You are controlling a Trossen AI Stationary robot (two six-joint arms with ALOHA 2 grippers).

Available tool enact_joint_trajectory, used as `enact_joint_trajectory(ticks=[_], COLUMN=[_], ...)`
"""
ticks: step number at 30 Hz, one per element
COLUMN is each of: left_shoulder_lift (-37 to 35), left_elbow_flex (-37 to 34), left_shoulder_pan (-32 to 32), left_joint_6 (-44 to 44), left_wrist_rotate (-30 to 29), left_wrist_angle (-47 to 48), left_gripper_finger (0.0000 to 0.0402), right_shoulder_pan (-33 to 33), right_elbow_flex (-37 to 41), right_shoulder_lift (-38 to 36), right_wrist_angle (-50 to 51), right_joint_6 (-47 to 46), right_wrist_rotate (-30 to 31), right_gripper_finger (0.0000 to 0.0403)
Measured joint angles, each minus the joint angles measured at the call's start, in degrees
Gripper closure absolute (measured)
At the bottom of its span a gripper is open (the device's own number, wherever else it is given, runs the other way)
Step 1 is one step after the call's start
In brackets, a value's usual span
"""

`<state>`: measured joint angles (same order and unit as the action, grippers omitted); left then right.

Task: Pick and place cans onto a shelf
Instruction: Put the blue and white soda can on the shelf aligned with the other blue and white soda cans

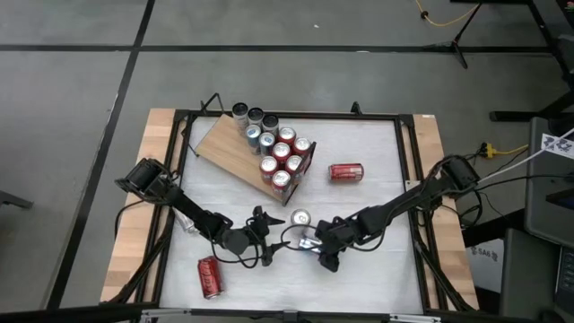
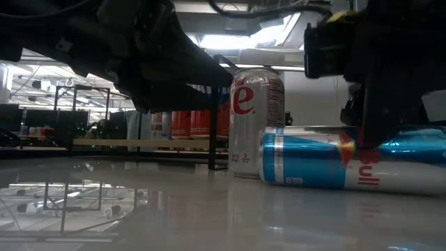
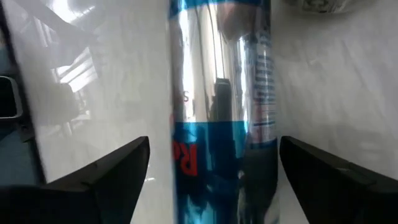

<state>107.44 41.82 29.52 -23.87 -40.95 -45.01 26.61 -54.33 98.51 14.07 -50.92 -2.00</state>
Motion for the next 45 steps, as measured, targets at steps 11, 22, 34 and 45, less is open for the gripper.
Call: enact_joint_trajectory(ticks=[11, 22, 34, 45], left_shoulder_lift=[0.0, 0.0, 0.0, 0.0], left_elbow_flex=[0.0, 0.0, -0.1, -0.1], left_shoulder_pan=[-1.6, -1.9, -3.9, -4.8], left_joint_6=[-0.1, -6.0, -12.0, -12.2], left_wrist_rotate=[3.7, 4.7, 8.6, 13.3], left_wrist_angle=[0.1, 3.6, 7.5, 7.6], left_gripper_finger=[0.0076, 0.0076, 0.0076, 0.0076], right_shoulder_pan=[0.3, 12.4, 17.6, 17.2], right_elbow_flex=[-0.1, -0.1, -0.1, -0.1], right_shoulder_lift=[-7.2, -7.9, -7.9, -5.0], right_wrist_angle=[8.2, 14.8, 19.9, 15.8], right_joint_6=[-1.7, -12.1, -26.0, -26.0], right_wrist_rotate=[2.9, 4.2, 13.9, 13.3], right_gripper_finger=[0.0052, 0.0052, 0.0052, 0.0052])
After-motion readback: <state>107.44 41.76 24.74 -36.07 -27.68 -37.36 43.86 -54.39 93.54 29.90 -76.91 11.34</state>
